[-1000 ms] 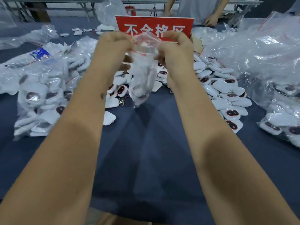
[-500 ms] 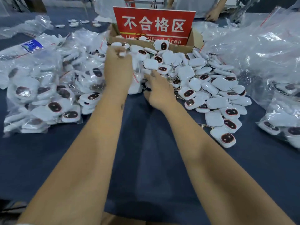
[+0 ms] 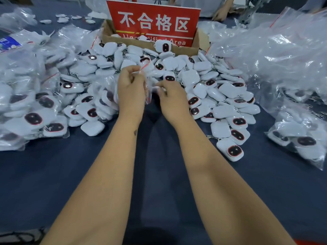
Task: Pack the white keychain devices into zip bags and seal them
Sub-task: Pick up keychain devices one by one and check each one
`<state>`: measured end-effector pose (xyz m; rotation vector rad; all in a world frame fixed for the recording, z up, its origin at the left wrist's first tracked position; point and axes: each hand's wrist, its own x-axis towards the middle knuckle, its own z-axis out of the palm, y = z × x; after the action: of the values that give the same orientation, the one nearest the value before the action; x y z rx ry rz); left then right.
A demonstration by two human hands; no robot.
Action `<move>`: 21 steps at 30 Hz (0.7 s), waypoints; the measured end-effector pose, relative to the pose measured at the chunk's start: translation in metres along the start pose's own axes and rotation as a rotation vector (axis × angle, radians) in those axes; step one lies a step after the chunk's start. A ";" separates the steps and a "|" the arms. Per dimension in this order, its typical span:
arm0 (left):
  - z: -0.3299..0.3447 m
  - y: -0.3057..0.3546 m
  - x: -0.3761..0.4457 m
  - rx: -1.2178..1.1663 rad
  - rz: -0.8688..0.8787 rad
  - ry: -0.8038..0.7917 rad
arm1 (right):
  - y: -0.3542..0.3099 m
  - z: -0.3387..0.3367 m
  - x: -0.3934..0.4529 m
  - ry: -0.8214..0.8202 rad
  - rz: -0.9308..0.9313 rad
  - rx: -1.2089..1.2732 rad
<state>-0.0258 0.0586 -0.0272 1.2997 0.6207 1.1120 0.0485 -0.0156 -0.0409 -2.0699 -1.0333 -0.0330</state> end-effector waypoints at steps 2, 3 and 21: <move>-0.006 0.010 0.002 -0.205 -0.015 -0.015 | -0.002 -0.005 -0.002 0.059 0.100 0.234; -0.007 0.015 0.003 -0.347 -0.046 -0.043 | -0.003 -0.005 -0.002 0.082 0.162 0.332; -0.003 0.007 -0.003 -0.041 0.077 0.139 | 0.003 -0.025 0.005 0.285 0.115 -0.230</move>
<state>-0.0315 0.0560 -0.0221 1.2266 0.6521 1.2800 0.0610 -0.0299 -0.0241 -2.2472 -0.7631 -0.3928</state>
